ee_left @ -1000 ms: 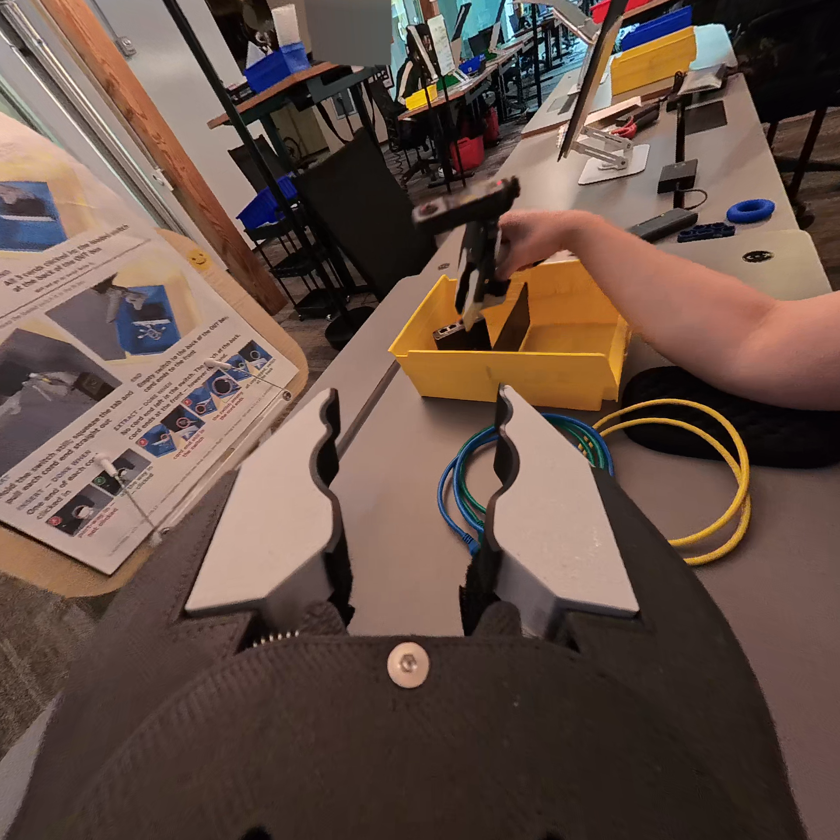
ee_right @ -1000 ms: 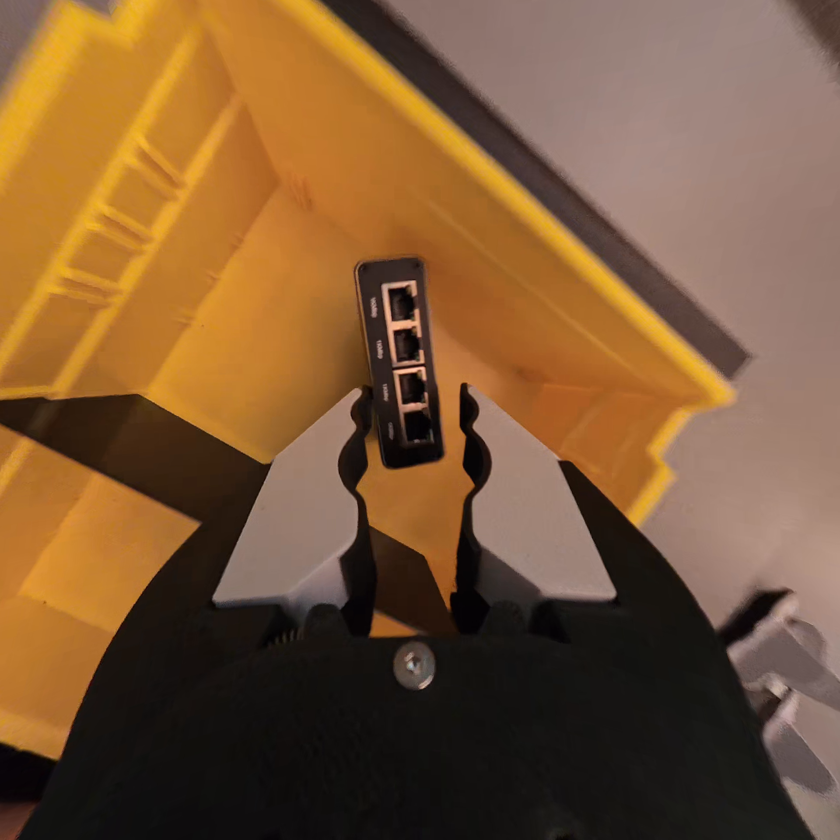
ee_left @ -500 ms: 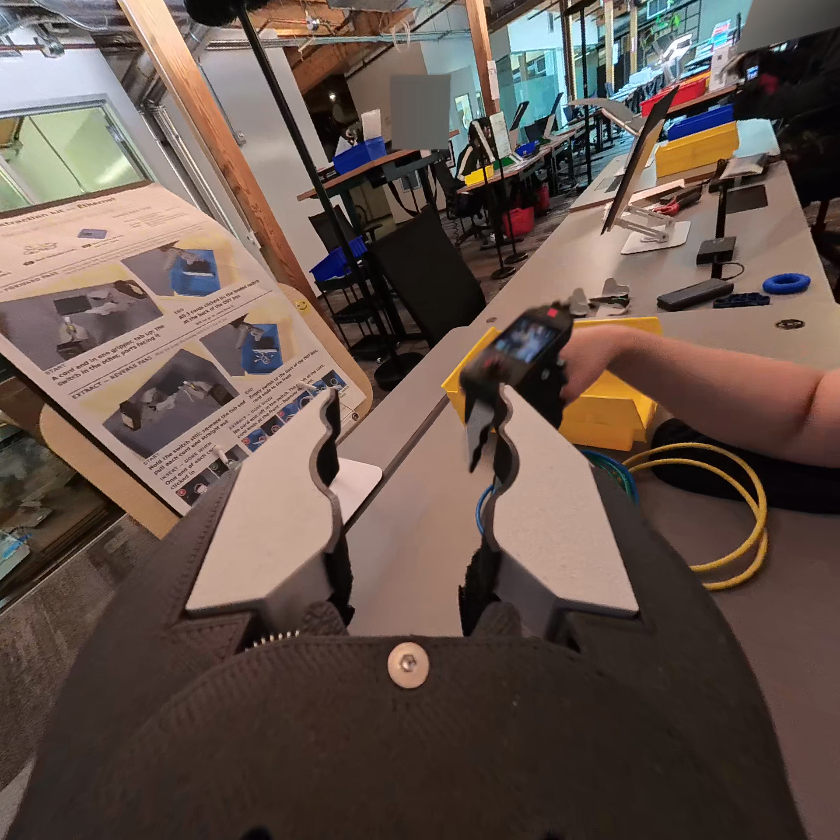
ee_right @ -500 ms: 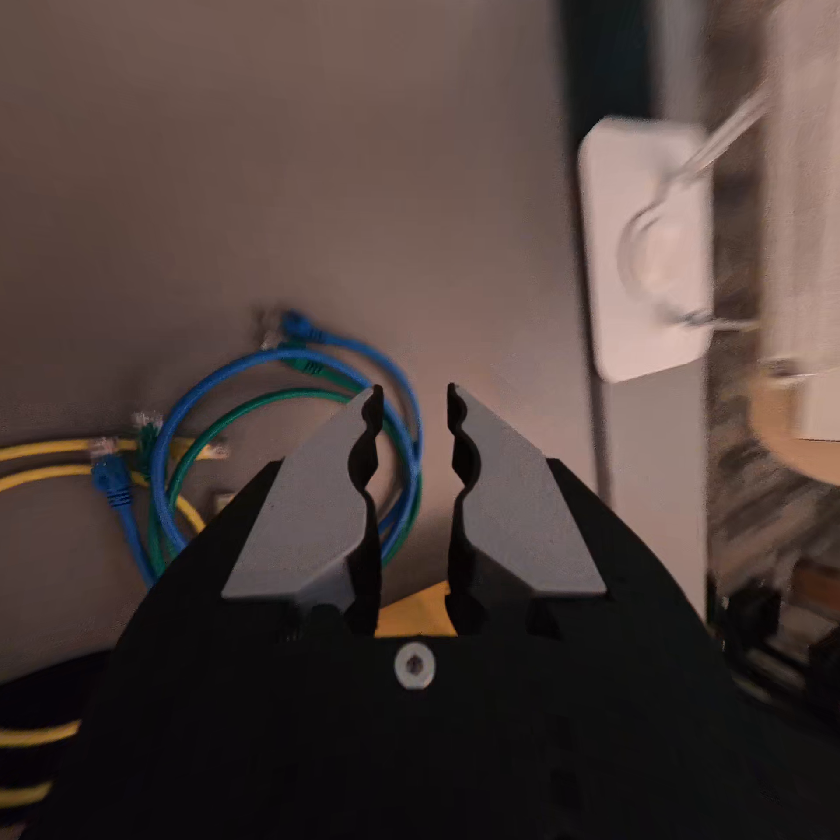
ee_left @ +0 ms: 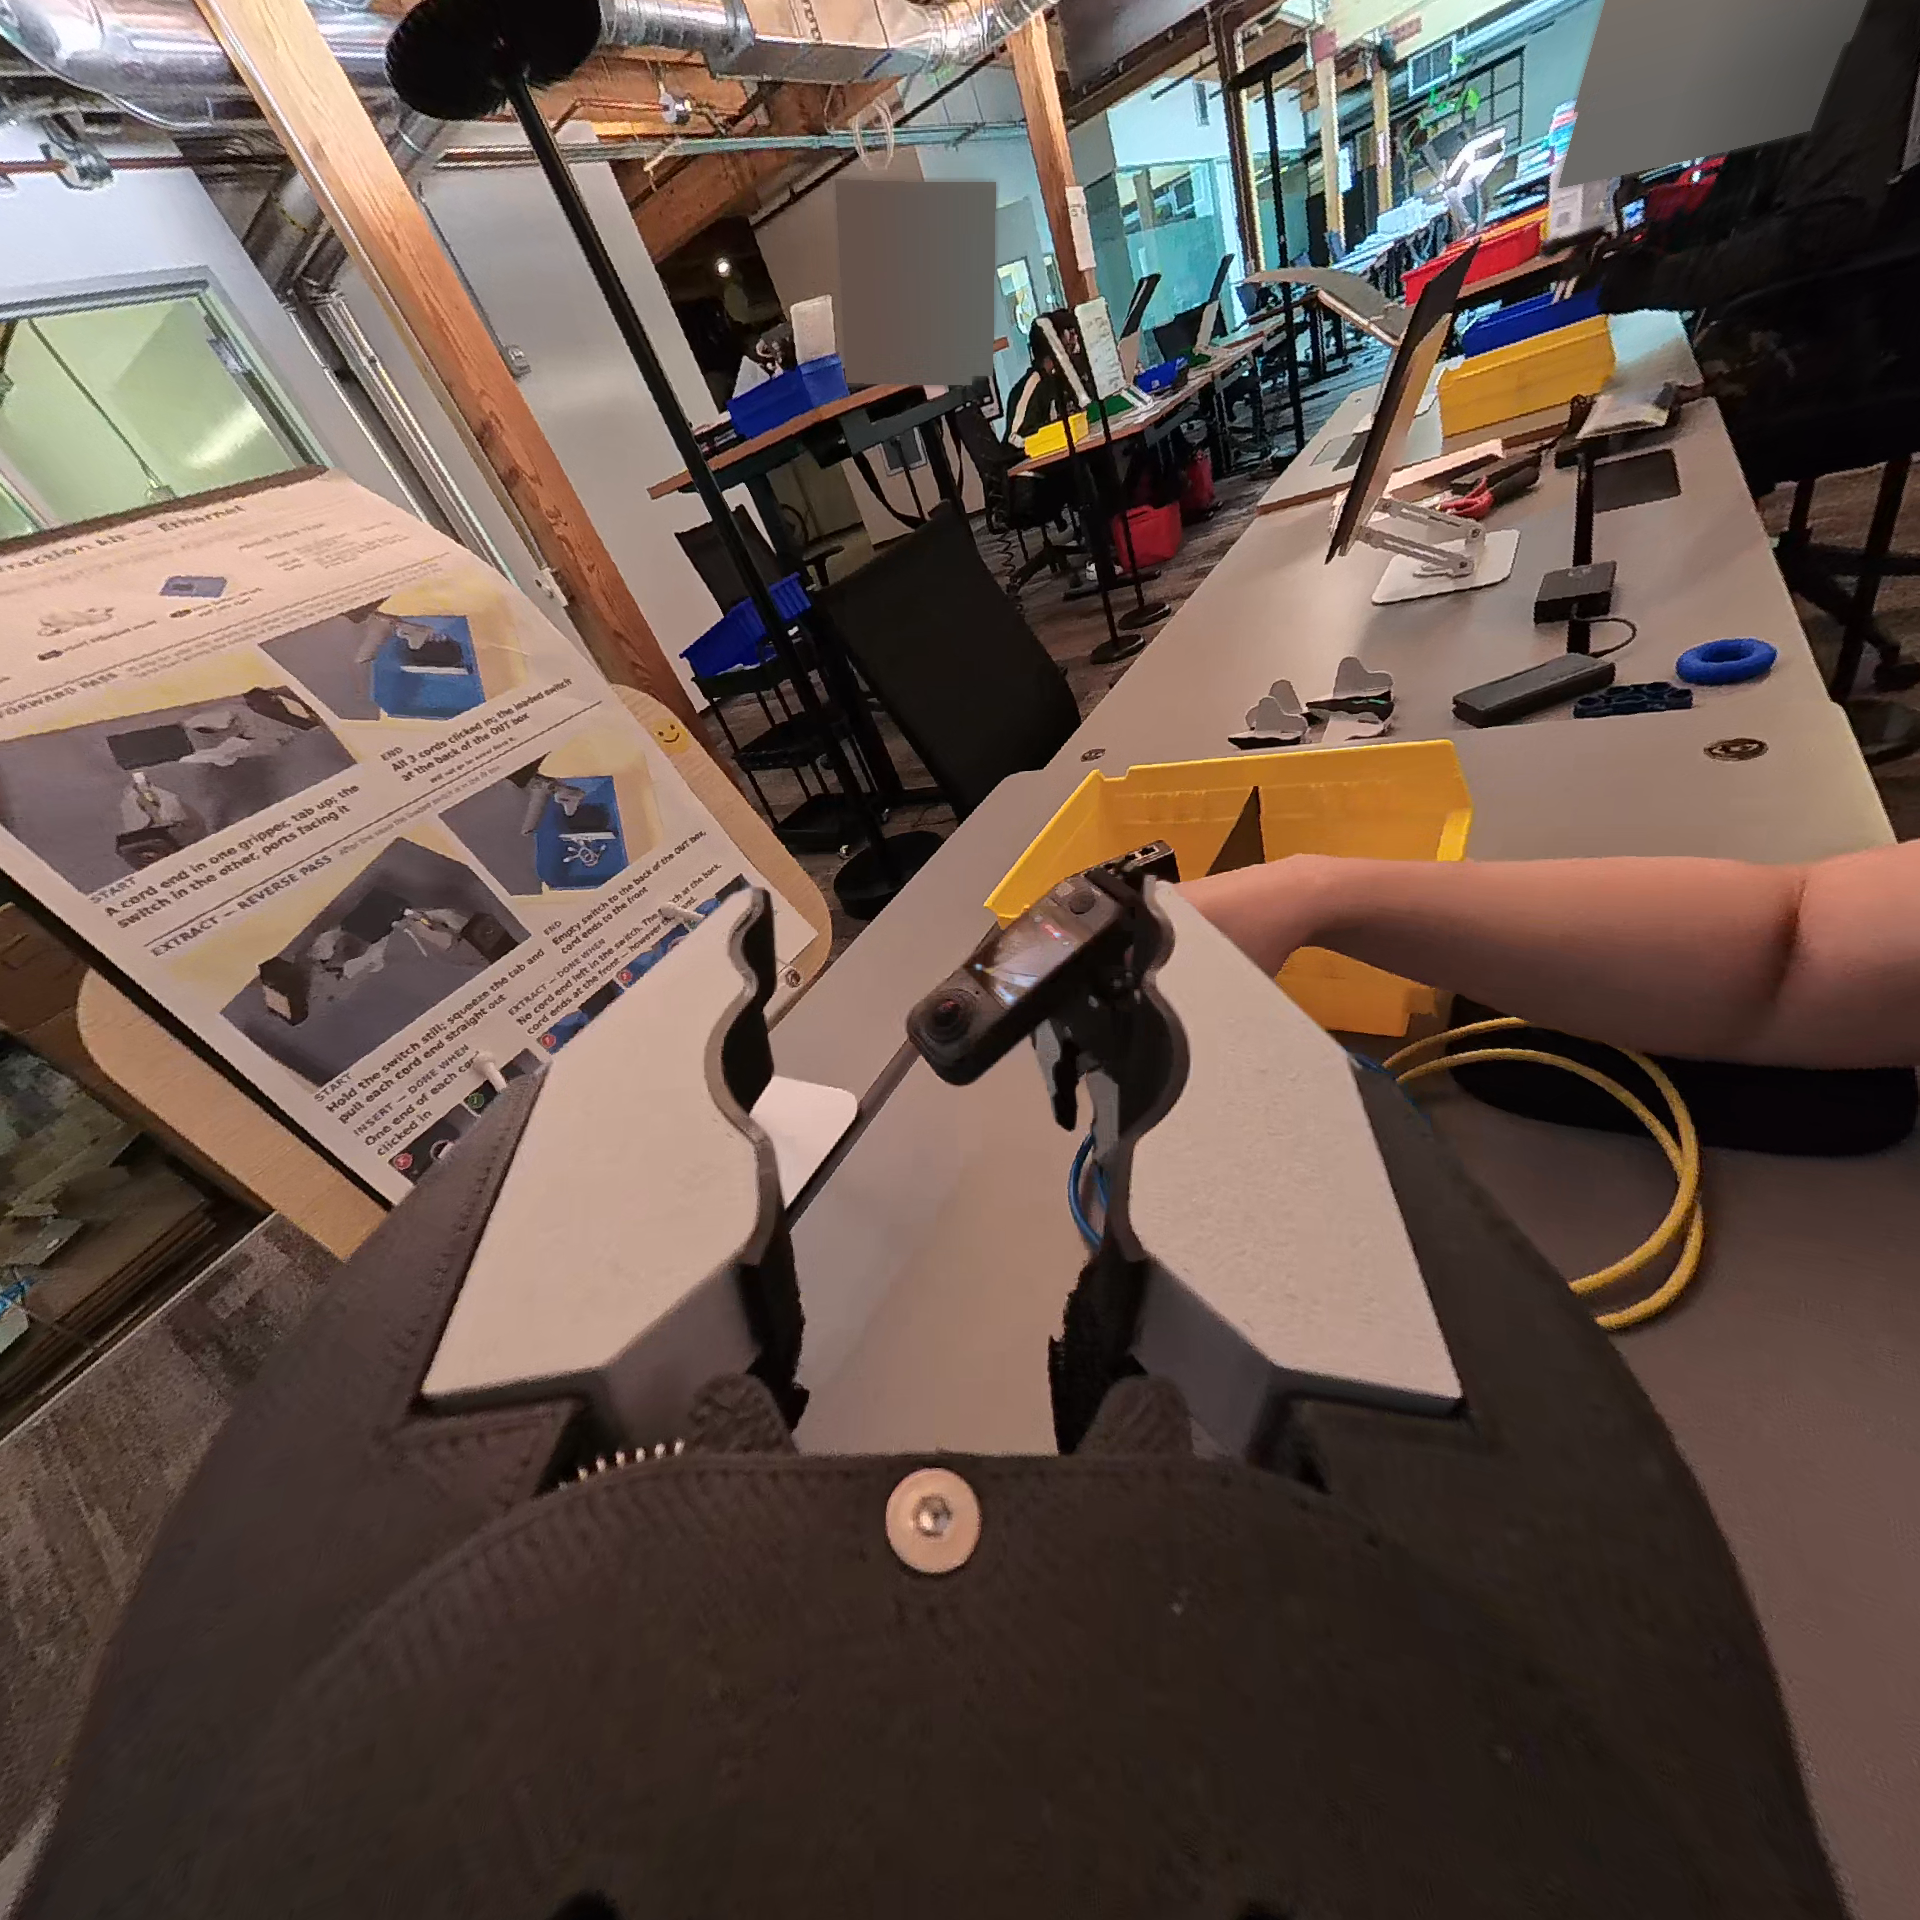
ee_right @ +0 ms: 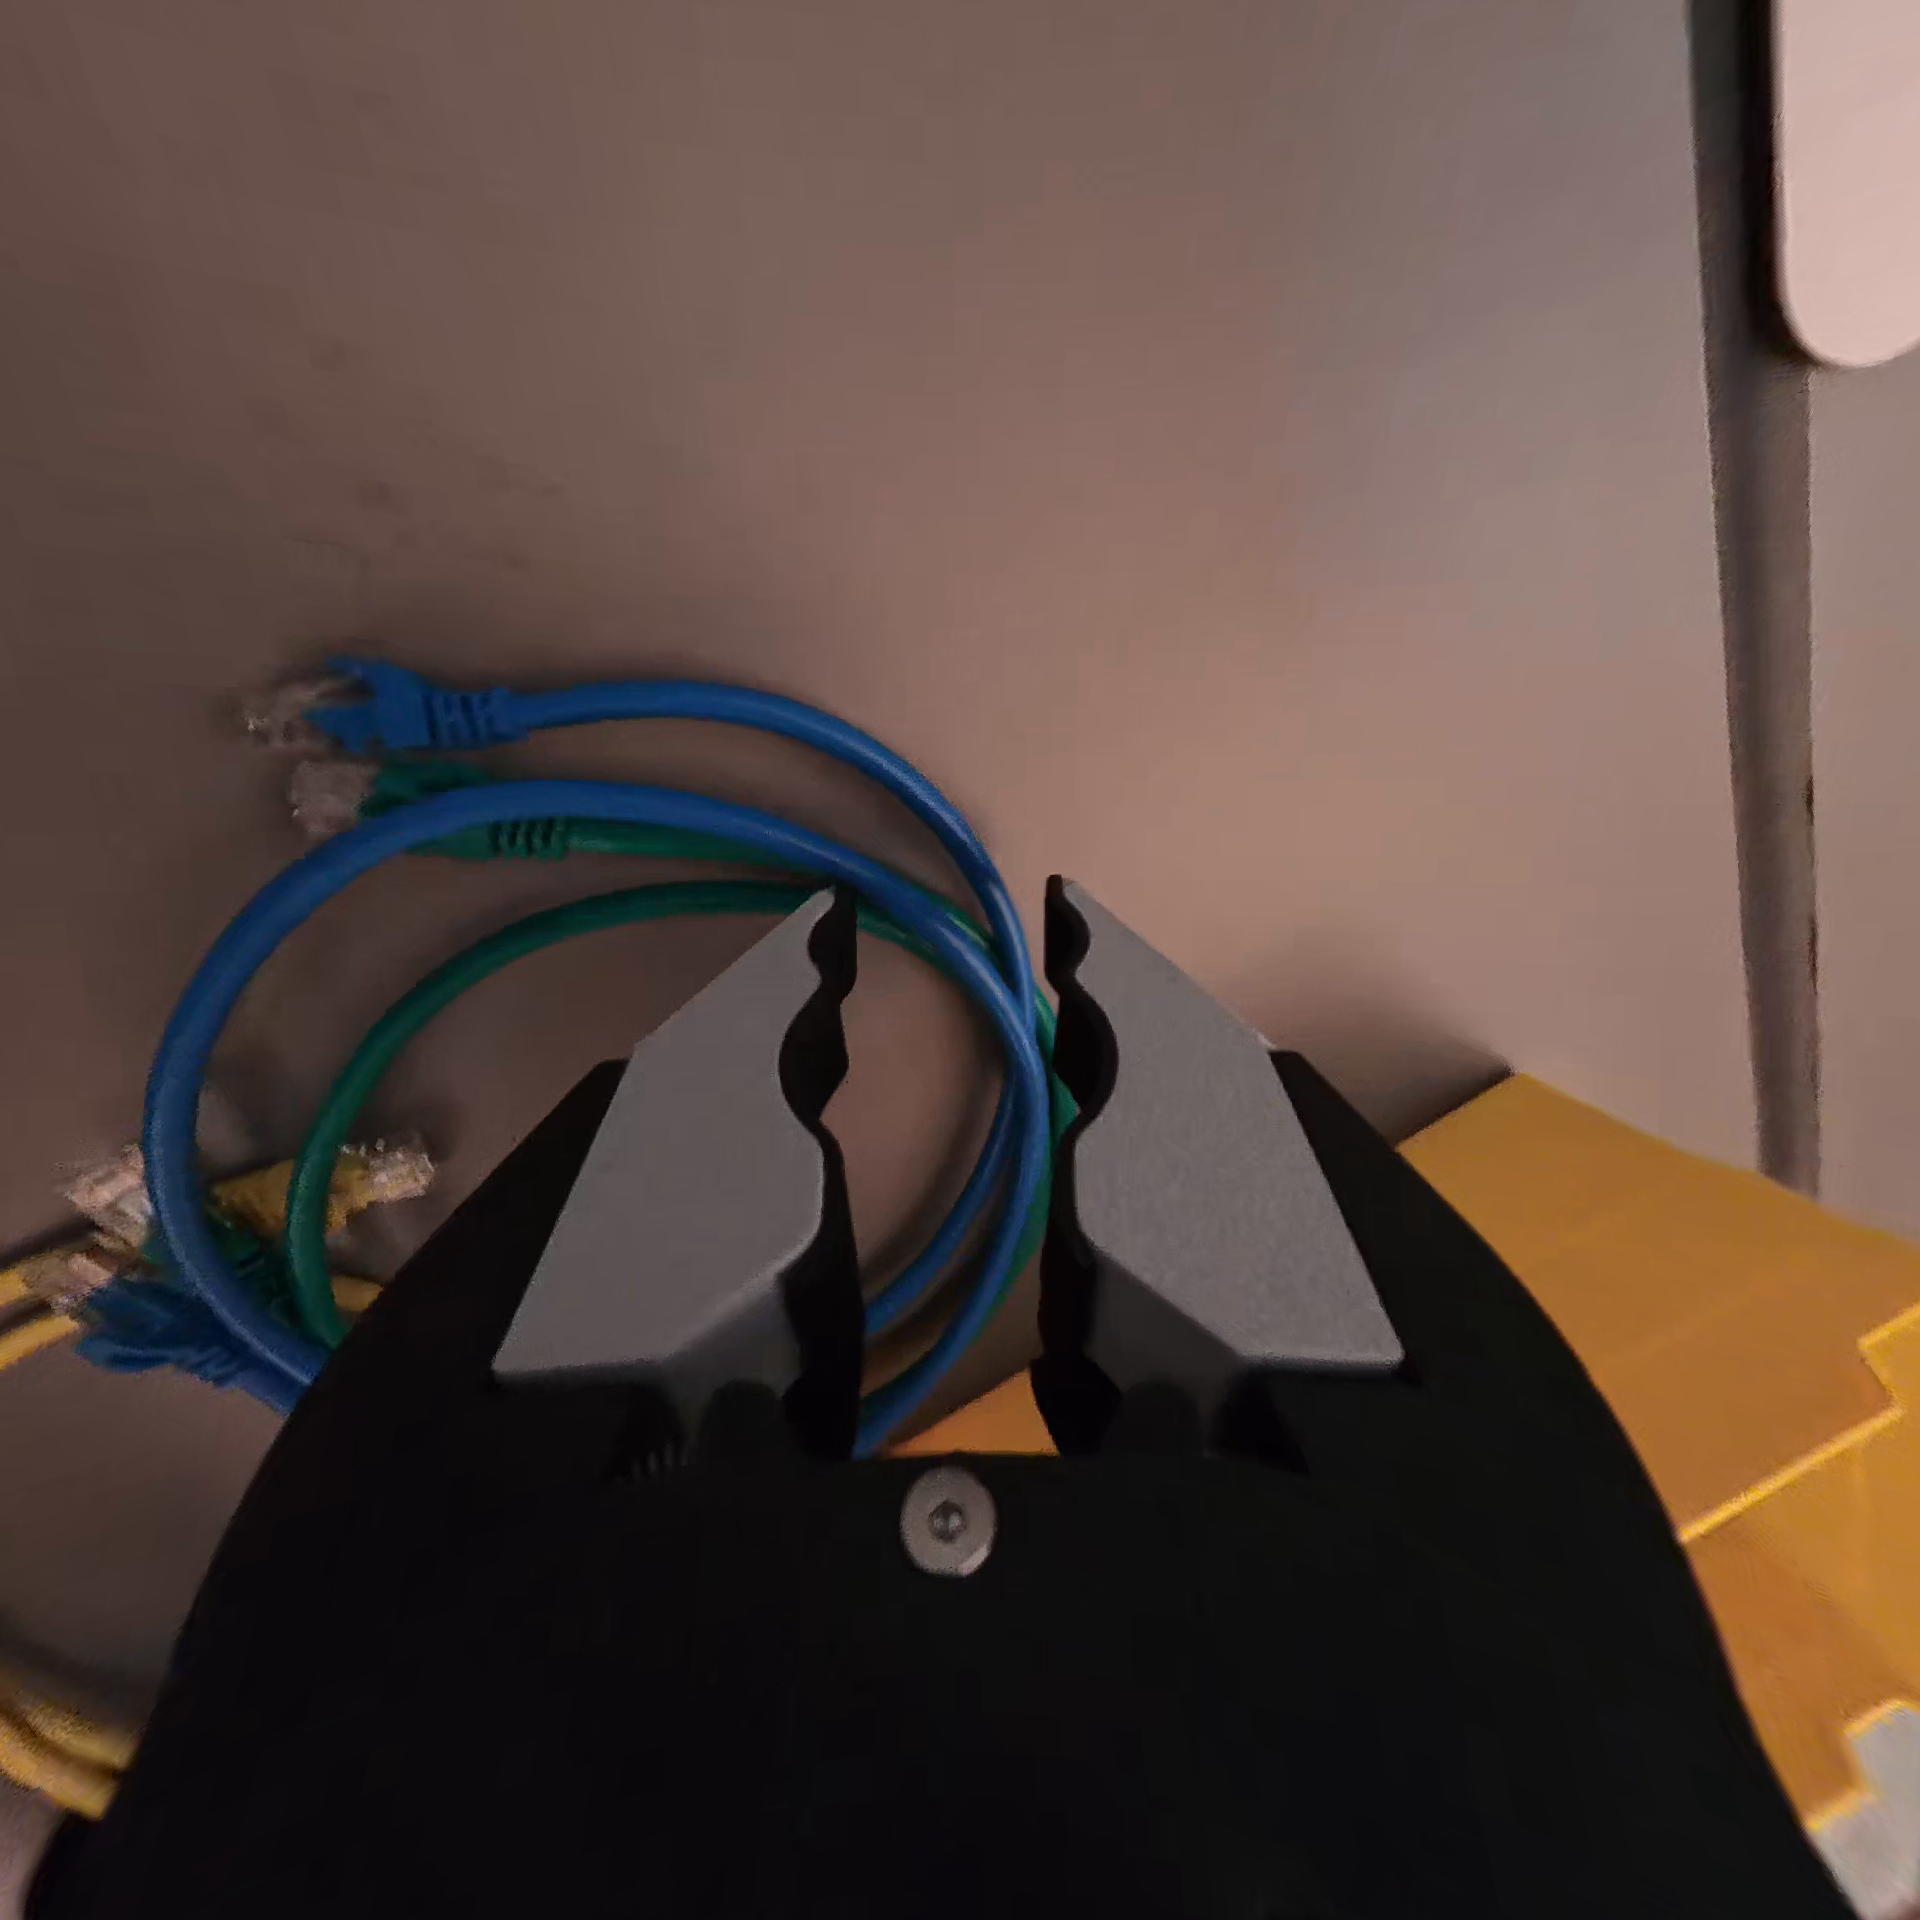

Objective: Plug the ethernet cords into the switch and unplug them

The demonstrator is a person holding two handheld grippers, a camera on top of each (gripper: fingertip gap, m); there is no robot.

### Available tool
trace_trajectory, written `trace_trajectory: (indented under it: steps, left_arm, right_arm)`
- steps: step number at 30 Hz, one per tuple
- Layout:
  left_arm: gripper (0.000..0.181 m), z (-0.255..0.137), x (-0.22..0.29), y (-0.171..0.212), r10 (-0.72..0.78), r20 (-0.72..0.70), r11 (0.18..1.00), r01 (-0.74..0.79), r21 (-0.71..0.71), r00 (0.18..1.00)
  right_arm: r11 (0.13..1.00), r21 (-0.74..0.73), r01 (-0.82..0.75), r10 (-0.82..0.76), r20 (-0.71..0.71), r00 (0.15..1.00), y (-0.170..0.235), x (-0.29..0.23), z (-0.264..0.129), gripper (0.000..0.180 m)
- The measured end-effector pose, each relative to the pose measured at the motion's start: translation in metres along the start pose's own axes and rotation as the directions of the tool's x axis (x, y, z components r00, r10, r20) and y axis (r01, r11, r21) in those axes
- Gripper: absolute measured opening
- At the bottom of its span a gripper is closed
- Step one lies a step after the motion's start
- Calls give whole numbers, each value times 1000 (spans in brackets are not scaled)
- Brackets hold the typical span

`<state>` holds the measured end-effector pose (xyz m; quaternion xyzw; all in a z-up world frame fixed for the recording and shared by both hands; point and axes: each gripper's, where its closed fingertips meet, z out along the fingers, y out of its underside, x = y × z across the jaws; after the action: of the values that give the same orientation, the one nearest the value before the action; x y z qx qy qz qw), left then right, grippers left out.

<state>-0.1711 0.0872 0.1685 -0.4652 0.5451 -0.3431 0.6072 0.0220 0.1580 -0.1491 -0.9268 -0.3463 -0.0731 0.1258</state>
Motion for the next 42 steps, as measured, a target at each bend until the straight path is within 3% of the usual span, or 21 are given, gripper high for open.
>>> trace_trajectory:
  steps: [6,14,18,22,24,29,35,37,42]
  left_arm:
    - [68,8,8,4,13,-24,1000,-14,-25,1000]
    - [68,18,14,11,27,-39,998,-30,-63,999]
    - [68,17,13,9,26,-37,998,-28,-56,999]
    - [68,15,13,6,27,-33,999,-28,-46,999]
    - [68,13,13,4,27,-30,999,-28,-41,999]
    - [67,8,12,0,24,-26,999,-25,-27,999]
    - [67,4,12,-4,17,-25,1000,-17,-10,1000]
    - [67,4,13,-5,14,-28,1000,-14,-10,1000]
    - [67,11,16,0,6,-42,1000,-7,-26,999]
  right_arm:
    - [970,-8,-243,241,167,956,-1,-2,9,33]
    - [981,-16,-194,191,283,940,1,-20,-5,15]
    - [984,103,-142,115,235,965,-10,-19,-43,7]
    - [943,310,-120,60,197,979,-24,-22,-111,4]
    - [912,398,-97,58,108,992,-22,-14,-144,4]
    - [808,581,-97,209,-129,969,18,24,-233,4]
    - [479,865,-148,576,-183,797,118,71,-350,4]
    - [424,886,-186,640,-148,754,157,76,-361,4]
    - [489,802,-343,673,-97,733,215,87,-327,4]
